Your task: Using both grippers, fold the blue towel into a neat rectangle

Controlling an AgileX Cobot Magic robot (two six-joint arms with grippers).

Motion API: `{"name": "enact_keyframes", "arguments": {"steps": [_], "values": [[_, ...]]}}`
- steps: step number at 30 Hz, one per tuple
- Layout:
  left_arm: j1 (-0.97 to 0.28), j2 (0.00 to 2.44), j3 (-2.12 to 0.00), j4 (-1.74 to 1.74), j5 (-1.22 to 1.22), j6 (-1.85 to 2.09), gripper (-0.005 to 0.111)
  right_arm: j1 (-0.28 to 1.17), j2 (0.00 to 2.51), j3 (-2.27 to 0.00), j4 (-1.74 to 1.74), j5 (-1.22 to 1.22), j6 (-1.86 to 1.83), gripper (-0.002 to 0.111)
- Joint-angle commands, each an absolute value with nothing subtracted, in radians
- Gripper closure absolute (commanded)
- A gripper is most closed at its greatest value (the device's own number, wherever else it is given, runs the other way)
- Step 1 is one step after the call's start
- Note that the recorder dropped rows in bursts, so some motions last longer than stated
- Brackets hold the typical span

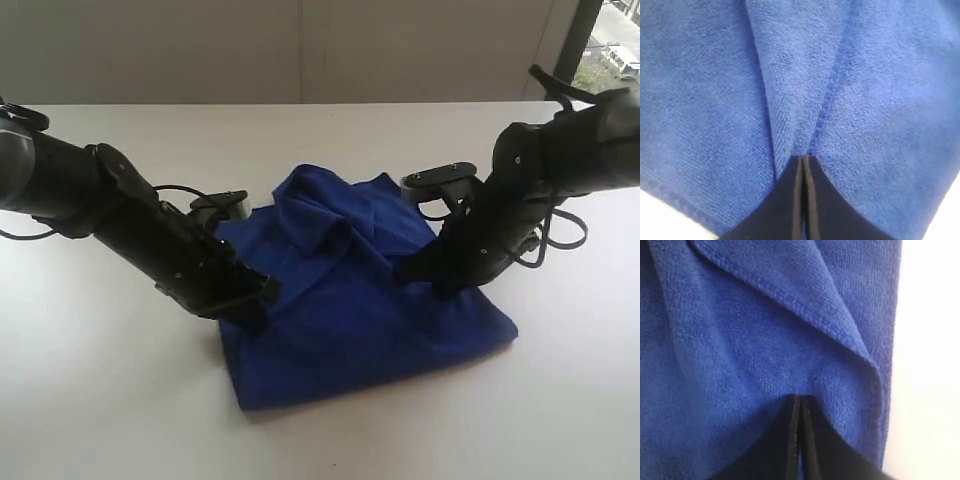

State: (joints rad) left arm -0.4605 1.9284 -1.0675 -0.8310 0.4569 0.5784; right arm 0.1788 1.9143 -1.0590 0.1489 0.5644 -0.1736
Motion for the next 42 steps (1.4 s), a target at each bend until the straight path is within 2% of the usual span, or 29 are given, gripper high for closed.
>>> {"name": "enact_keyframes", "arguments": {"steps": [1, 7, 15, 25, 42], "values": [[-0.441, 1.946, -1.061, -0.772, 0.442, 0.614, 0.107, 0.178, 1.928, -1.032, 0.158, 0.684, -0.127, 0.108], [-0.441, 1.937, -1.067, -0.776, 0.48, 0.618, 0.107, 0.178, 1.867, -1.034, 0.19, 0.692, -0.127, 0.108], [-0.441, 1.884, -1.185, -0.776, 0.581, 0.618, 0.107, 0.178, 1.75, -1.036, 0.209, 0.584, -0.129, 0.108], [-0.443, 1.968, -1.211, -0.857, 0.56, 0.613, 0.107, 0.178, 1.824, -1.036, 0.213, 0.419, -0.182, 0.108], [-0.441, 2.052, -1.211, -0.849, 0.549, 0.67, 0.107, 0.178, 1.927, -1.034, 0.207, 0.455, -0.054, 0.108]]}}
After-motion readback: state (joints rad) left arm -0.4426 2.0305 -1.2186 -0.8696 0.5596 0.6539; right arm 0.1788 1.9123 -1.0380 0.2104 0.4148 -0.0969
